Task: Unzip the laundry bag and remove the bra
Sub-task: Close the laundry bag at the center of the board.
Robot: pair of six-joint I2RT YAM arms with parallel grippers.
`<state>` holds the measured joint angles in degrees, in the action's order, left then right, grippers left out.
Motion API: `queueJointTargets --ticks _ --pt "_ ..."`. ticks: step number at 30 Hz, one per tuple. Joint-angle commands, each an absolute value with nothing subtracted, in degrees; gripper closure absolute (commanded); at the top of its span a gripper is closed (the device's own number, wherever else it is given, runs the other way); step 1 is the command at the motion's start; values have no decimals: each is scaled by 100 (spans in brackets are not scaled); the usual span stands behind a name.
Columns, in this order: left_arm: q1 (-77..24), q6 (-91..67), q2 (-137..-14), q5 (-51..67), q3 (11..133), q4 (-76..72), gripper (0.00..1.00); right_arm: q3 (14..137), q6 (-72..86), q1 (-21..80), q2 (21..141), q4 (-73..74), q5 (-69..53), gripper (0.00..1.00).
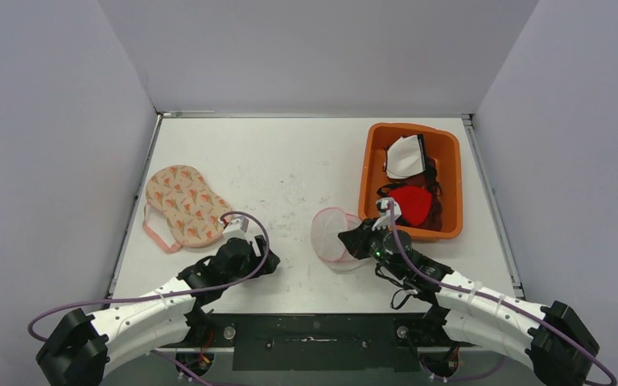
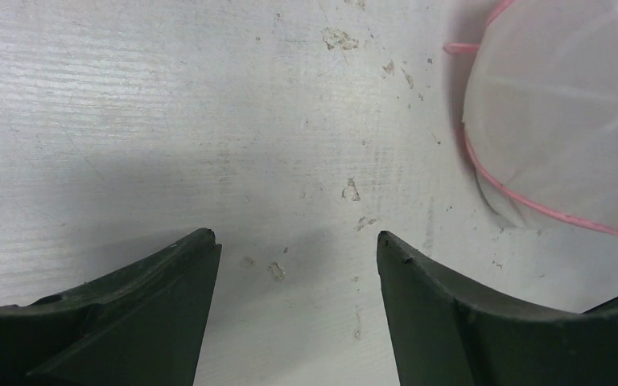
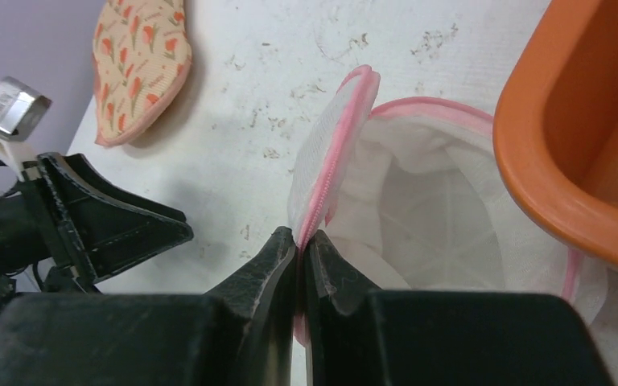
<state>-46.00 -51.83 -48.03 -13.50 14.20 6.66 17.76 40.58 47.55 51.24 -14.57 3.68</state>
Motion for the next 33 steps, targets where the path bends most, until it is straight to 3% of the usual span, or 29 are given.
queueJointTargets --ticks 1,8,13,20,33 --pt "-4553 -5100 -4739 -1340 1692 456 30 1922 3971 4708 4715 -1360 354 95" --pt "-4540 -5143 -4111 -1887 2052 1530 30 2261 4033 4804 4888 -1832 -998 95" --pt "-4440 -4993 -3274 -2693 2696 2674 30 2960 3833 5234 5124 -1644 -918 95" --pt "-4395 -4880 -2820 -2695 3002 2987 29 3582 3704 5605 5151 -1350 -799 95" --pt "-4390 -4975 -2910 -2541 2908 2864 29 2718 4082 5452 5200 -1772 -536 95"
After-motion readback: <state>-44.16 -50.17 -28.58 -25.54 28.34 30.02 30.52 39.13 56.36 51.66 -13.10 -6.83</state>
